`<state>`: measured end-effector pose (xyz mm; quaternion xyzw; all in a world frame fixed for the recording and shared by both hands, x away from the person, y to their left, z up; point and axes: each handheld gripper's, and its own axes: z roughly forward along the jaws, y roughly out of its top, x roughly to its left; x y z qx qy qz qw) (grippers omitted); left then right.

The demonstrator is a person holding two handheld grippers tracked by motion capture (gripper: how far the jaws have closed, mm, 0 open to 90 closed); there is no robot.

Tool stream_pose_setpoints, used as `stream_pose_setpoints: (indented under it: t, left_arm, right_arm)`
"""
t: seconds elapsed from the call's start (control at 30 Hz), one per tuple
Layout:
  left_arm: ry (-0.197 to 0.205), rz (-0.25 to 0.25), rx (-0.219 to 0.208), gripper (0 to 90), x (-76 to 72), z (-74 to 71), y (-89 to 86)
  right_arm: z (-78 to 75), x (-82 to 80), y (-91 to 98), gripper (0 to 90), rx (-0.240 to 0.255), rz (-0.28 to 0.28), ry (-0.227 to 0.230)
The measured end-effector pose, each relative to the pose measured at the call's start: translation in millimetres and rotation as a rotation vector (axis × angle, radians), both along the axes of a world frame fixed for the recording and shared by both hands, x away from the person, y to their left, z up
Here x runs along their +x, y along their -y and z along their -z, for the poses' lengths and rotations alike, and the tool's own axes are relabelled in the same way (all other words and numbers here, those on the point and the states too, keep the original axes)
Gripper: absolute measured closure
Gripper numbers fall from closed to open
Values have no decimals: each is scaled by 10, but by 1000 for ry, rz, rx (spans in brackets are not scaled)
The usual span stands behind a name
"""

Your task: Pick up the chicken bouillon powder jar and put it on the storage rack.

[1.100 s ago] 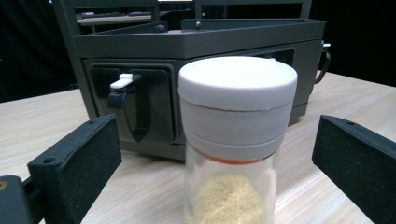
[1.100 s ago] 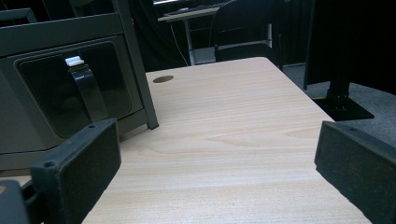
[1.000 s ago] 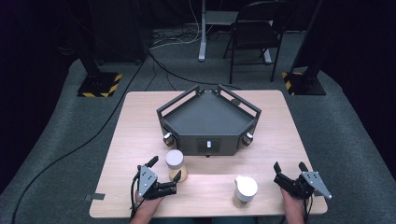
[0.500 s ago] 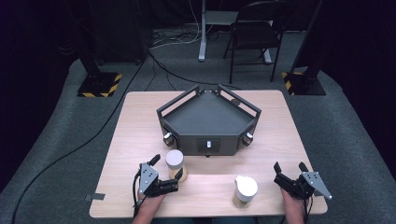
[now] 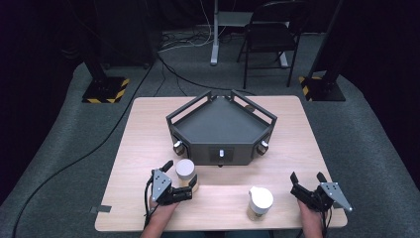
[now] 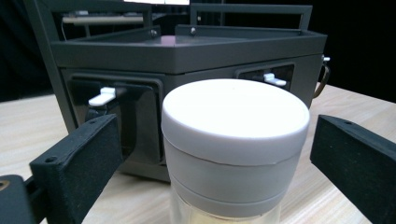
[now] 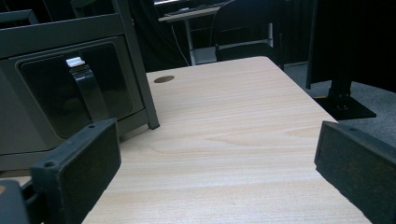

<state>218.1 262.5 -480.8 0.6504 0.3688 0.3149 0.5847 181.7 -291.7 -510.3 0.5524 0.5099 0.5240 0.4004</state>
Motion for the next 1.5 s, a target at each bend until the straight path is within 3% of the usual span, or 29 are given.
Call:
stream_pose_setpoints:
  t: [0.27,0.43,0.47,1.07,1.23,1.5]
  left_arm:
    - [-7,-21,8,62,-5,-36,59]
    - [-23,22,29,314,35,-61,24]
    - [-24,20,25,327,32,-59,26]
    - [-43,-12,33,331,-2,-143,81]
    - [-45,-12,44,331,-11,-261,98]
    - [-13,30,37,331,-1,-489,122]
  right_arm:
    - [-1,1,5,0,1,-3,-1]
    - [-2,2,4,0,2,-1,-1]
    - [-2,2,4,0,2,-2,-1]
    - [-5,6,18,0,7,-6,-4]
    - [-4,5,14,0,6,-5,-3]
    - [-1,3,16,0,11,-4,-2]
